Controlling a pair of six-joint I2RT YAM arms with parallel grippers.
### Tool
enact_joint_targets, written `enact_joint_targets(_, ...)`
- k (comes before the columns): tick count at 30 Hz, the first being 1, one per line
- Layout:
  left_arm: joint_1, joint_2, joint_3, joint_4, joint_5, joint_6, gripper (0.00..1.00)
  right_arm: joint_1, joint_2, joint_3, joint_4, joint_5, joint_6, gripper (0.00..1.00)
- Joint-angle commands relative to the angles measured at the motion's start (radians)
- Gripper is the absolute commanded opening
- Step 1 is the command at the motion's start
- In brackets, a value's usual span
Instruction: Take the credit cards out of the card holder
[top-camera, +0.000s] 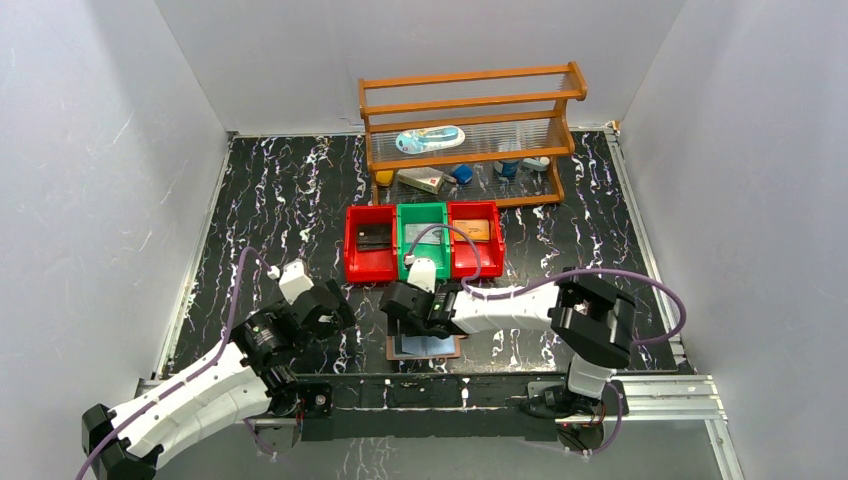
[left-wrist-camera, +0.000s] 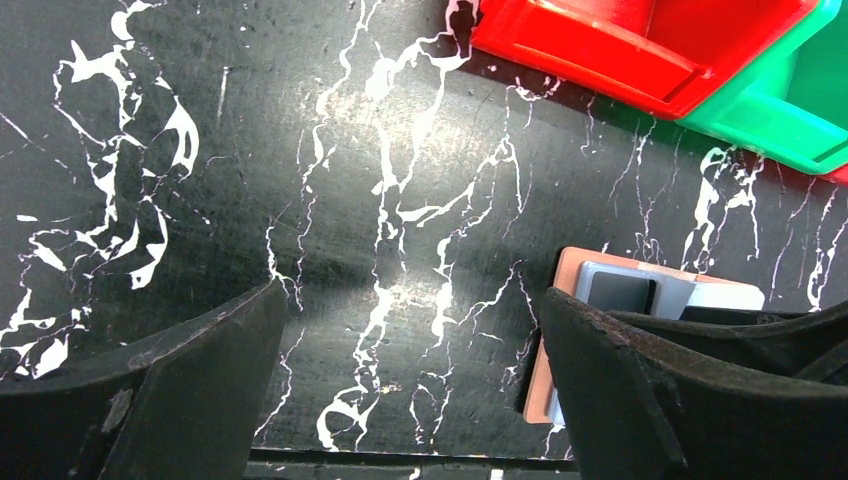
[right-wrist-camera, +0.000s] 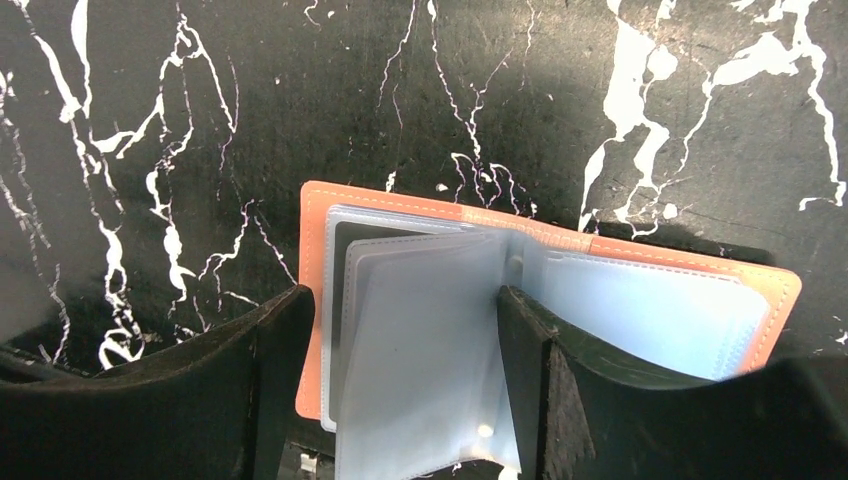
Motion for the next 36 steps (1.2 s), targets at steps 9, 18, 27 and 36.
enact_joint_targets(9,0.002,0.003,-0.019,0.053,0.04,0.037,0.98,-0.054,-0.118,-0.244,0.293,-0.171,0.086,0.69)
enact_joint_targets(18,0.003,0.021,-0.054,0.269,0.29,0.176,0.97,-0.088,-0.2,-0.402,0.432,-0.186,0.166,0.54)
enact_joint_targets(27,0.002,0.252,-0.178,0.856,0.917,0.292,0.78,-0.127,-0.296,-0.565,0.584,-0.211,0.255,0.56)
enact_joint_targets(36,-0.001,0.423,-0.187,1.085,1.041,0.254,0.72,-0.133,-0.303,-0.566,0.583,-0.214,0.263,0.58)
